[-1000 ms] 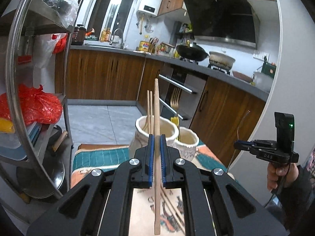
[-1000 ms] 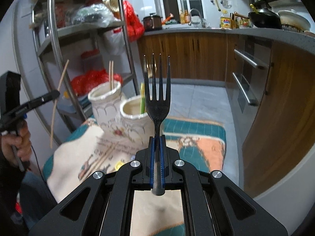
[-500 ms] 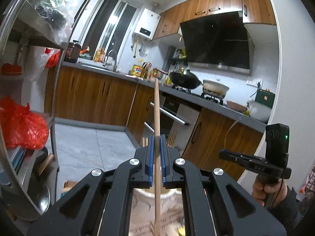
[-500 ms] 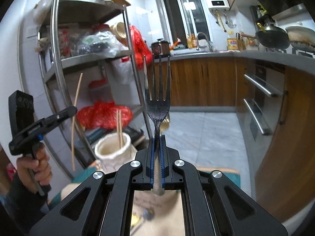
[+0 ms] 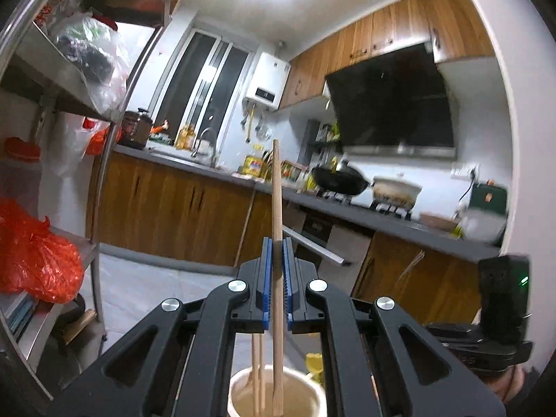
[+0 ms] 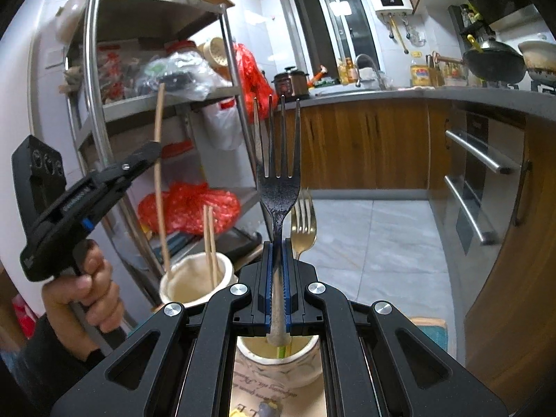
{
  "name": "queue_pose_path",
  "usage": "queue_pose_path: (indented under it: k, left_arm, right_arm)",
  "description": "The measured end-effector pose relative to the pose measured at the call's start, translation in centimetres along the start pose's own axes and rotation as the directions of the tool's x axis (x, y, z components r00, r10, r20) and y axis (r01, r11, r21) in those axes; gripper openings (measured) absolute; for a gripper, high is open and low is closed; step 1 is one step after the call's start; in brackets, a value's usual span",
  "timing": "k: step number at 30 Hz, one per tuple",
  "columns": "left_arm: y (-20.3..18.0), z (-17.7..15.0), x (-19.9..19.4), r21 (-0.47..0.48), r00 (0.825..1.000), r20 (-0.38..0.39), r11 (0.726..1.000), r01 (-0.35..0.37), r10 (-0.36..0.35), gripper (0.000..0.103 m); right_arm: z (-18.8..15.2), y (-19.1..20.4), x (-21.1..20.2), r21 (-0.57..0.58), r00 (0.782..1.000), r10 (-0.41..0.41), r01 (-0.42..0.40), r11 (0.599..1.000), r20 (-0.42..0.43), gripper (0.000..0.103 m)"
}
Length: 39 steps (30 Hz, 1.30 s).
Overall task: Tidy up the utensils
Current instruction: 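Lower the chopstick into the tall pot while the right tool drops the fork in the small pot, then open both tools and move them back down toward the remaining utensils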
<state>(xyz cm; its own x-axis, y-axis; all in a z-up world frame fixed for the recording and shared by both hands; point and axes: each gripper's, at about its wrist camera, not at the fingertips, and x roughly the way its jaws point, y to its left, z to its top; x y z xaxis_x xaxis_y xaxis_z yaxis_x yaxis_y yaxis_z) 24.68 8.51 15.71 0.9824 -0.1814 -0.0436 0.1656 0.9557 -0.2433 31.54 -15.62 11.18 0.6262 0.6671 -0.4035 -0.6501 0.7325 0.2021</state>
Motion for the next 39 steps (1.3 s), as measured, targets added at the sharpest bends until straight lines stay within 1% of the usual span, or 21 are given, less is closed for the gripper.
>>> queue_pose_path:
  k: [3, 6, 10, 15, 21, 28, 32, 33, 34, 35, 36, 39]
  left_arm:
    - [-0.3, -1.7, 0.9, 0.022, 0.998, -0.065, 0.999, -0.026, 0.027, 0.006]
    - [-0.5, -3.0, 1.1, 0.031, 0.991, -0.131, 0.999, -0.038, 0.042, 0.006]
    - [-0.7, -4.6, 1.2, 0.034, 0.973, -0.222, 0.998, -0.058, 0.064, 0.006]
    - [-0.8, -5.7, 1.4, 0.069, 0.953, -0.287, 0.994, -0.083, 0.099, 0.006]
    - [0.1, -6.2, 2.2, 0.068, 0.929, -0.35, 0.993, -0.099, 0.117, 0.006]
    - [-0.2, -6.3, 2.1, 0.103, 0.926, -0.358, 0.991, -0.091, 0.122, 0.006]
    - [-0.1, -6.0, 1.8, 0.091, 0.931, -0.348, 0.993, -0.081, 0.108, 0.009]
    - [-0.1, -5.8, 1.6, 0.09, 0.934, -0.342, 0.993, -0.078, 0.104, 0.016]
    - [-0.1, -5.7, 1.4, 0.089, 0.937, -0.334, 0.993, -0.073, 0.099, 0.02]
    - [-0.2, -5.5, 1.1, 0.09, 0.942, -0.322, 0.994, -0.07, 0.095, 0.03]
    - [-0.3, -5.4, 0.8, 0.091, 0.947, -0.308, 0.994, -0.066, 0.091, 0.036]
    - [-0.7, -5.0, 0.1, 0.108, 0.953, -0.29, 0.992, -0.062, 0.091, 0.038]
  right_arm:
    - [-0.8, 0.3, 1.0, -0.022, 0.999, -0.014, 0.013, 1.0, -0.038, 0.006]
    - [-1.7, 0.3, 1.8, -0.026, 0.997, -0.017, 0.015, 1.0, -0.082, 0.006]
    - [-2.9, 0.5, 2.8, -0.03, 0.991, -0.022, 0.018, 0.999, -0.132, 0.006]
    - [-3.6, 0.7, 4.0, -0.031, 0.985, -0.021, 0.015, 0.999, -0.171, 0.006]
    - [-4.0, 1.0, 5.3, -0.04, 0.978, -0.044, 0.037, 0.999, -0.205, 0.006]
    - [-4.1, 1.2, 5.6, -0.037, 0.975, -0.05, 0.043, 0.998, -0.215, 0.006]
    - [-4.1, 1.3, 5.4, -0.042, 0.975, -0.045, 0.037, 0.998, -0.216, 0.009]
    - [-4.1, 1.3, 5.3, -0.043, 0.976, -0.044, 0.036, 0.998, -0.214, 0.012]
    - [-4.1, 1.3, 5.2, -0.044, 0.976, -0.043, 0.035, 0.998, -0.214, 0.015]
    - [-4.1, 1.3, 4.9, -0.045, 0.977, -0.042, 0.034, 0.998, -0.208, 0.017]
    - [-4.1, 1.2, 4.7, -0.044, 0.978, -0.042, 0.033, 0.998, -0.204, 0.019]
    - [-3.8, 1.1, 3.8, -0.04, 0.983, -0.031, 0.024, 0.999, -0.183, 0.019]
